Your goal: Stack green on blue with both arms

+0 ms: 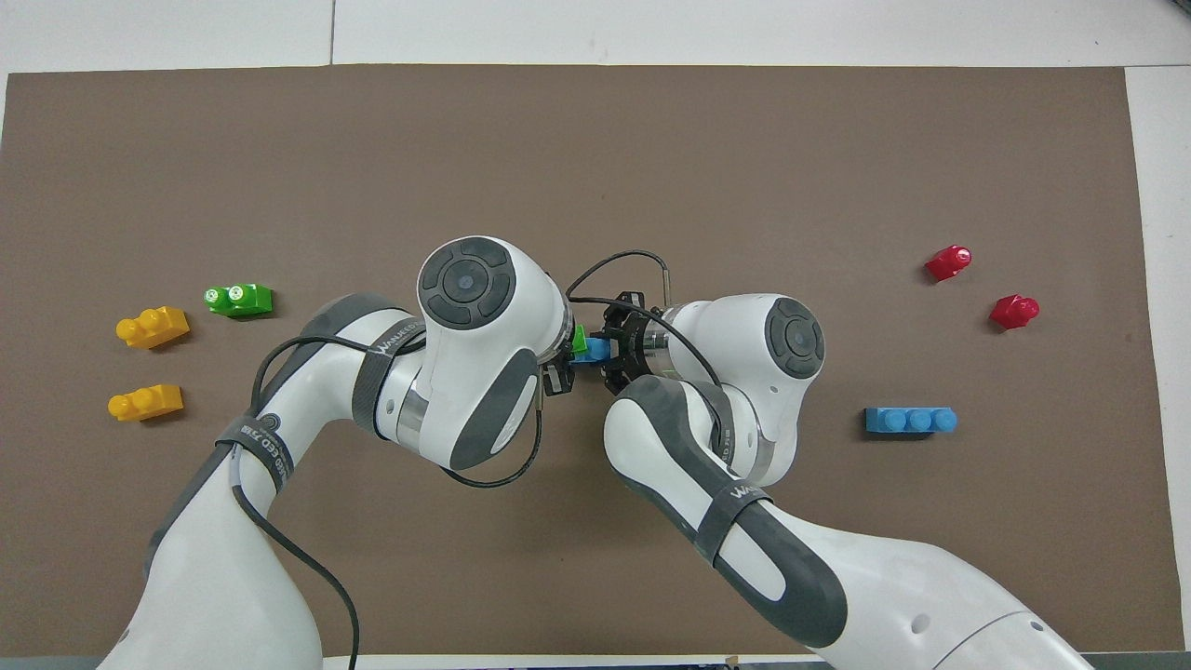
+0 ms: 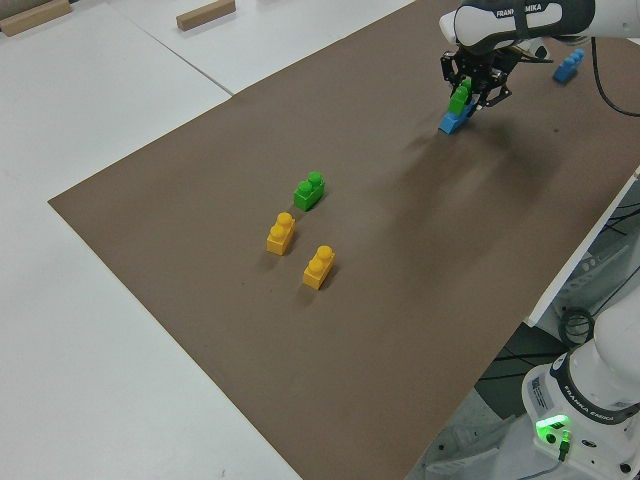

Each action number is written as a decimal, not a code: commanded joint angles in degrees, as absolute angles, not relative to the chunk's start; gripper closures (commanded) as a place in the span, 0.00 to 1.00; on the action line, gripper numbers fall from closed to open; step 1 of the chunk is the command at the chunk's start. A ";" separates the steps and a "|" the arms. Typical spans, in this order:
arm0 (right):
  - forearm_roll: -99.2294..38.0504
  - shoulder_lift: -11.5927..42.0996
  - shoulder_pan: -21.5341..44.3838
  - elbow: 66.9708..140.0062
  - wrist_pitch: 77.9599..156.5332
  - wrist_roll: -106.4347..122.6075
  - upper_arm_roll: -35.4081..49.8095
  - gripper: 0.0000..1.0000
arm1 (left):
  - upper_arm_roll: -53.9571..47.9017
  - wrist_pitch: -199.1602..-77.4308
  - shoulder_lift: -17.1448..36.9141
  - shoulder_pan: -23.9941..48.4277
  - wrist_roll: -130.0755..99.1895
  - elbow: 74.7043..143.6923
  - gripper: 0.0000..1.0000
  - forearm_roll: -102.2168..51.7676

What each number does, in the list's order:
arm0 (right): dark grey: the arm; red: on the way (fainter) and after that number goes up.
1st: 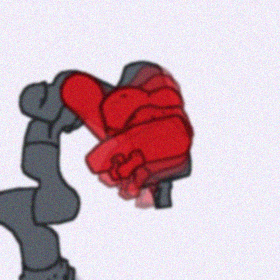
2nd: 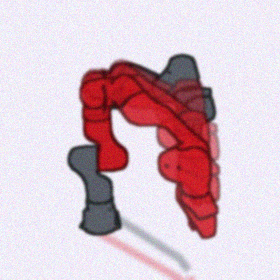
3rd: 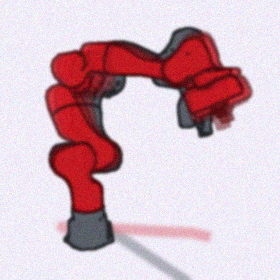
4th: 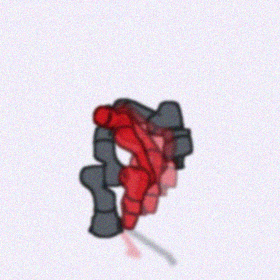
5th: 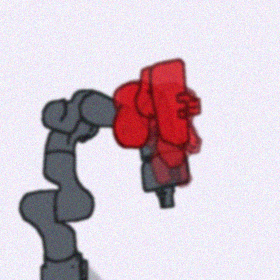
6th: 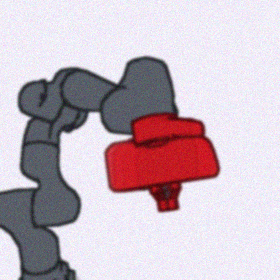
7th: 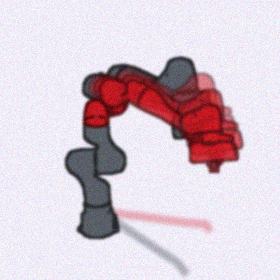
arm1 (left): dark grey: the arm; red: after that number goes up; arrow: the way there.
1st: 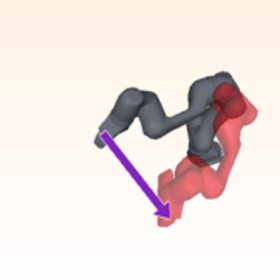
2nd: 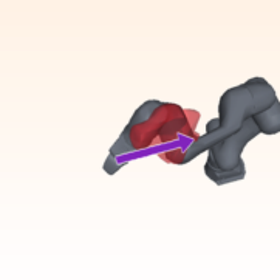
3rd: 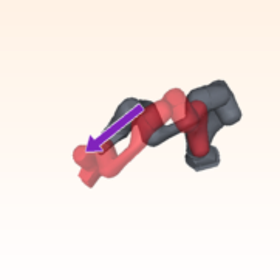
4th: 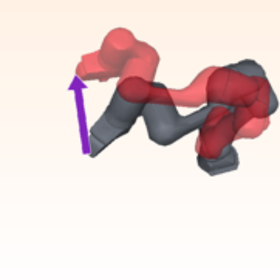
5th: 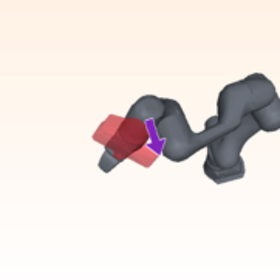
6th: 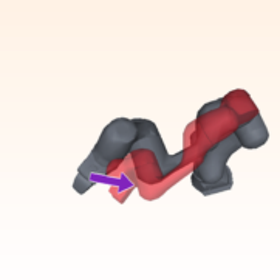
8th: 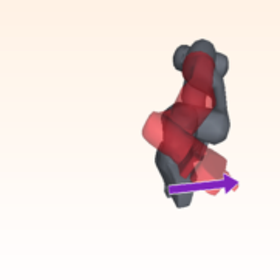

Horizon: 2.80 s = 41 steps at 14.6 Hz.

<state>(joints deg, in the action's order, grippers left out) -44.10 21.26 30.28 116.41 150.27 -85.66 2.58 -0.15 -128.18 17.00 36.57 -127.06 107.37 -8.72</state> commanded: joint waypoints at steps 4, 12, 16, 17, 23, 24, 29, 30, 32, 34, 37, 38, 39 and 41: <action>-46.32 21.36 30.15 117.95 152.40 -82.88 2.64 1.00 | 0.62 -133.06 16.70 37.88 -127.62 112.59 1.00 -8.09; -46.23 21.45 29.88 117.86 152.49 -82.88 2.55 1.00 | 0.70 -138.69 18.81 39.02 -127.35 115.40 1.00 -7.56; -46.32 21.45 29.97 117.86 152.58 -82.88 2.55 1.00 | 0.70 -138.08 18.72 38.23 -126.83 115.05 0.00 -6.86; -46.32 21.45 29.97 117.86 152.58 -83.05 2.55 1.00 | 1.05 -137.90 18.37 38.15 -126.83 114.87 0.00 -6.86; -46.41 21.18 29.62 116.72 151.70 -84.98 2.55 0.04 | 1.32 -131.23 10.82 31.65 -125.78 113.99 0.00 -6.77; -46.41 20.92 29.53 116.46 151.26 -85.60 2.55 0.03 | 1.32 -130.00 9.85 30.68 -124.47 113.82 0.00 -6.85; -46.32 18.11 25.41 115.22 145.38 -85.87 2.37 0.03 | 1.32 -118.41 3.09 25.06 -106.21 113.38 0.00 -6.77; -46.32 17.32 24.18 115.14 144.15 -85.87 2.29 0.03 | 1.32 -116.65 2.21 23.57 -102.43 113.20 0.00 -6.77; -46.06 15.48 21.98 115.14 141.17 -85.78 2.20 0.03 | 1.32 -113.57 0.01 20.15 -94.70 112.94 0.00 -6.77; -45.09 13.37 19.26 115.05 137.92 -85.61 2.02 0.03 | 1.32 -111.02 -2.45 15.49 -84.43 112.85 0.00 -6.77; -39.58 11.43 15.22 113.21 134.05 -81.85 2.02 0.03 | 1.32 -107.76 -3.95 8.90 -72.19 111.54 0.00 -6.77; -36.51 11.43 14.77 111.99 132.82 -79.83 2.02 0.02 | 1.41 -106.80 -3.96 7.75 -69.37 110.58 0.00 -6.77; -33.52 11.43 14.50 111.28 132.45 -77.54 2.02 0.03 | 1.41 -106.18 -3.87 6.34 -66.56 109.78 0.00 -6.77; -28.67 10.90 12.93 110.13 130.79 -69.48 2.02 0.03 | 1.41 -106.00 -3.43 3.96 -58.93 107.77 0.00 -6.68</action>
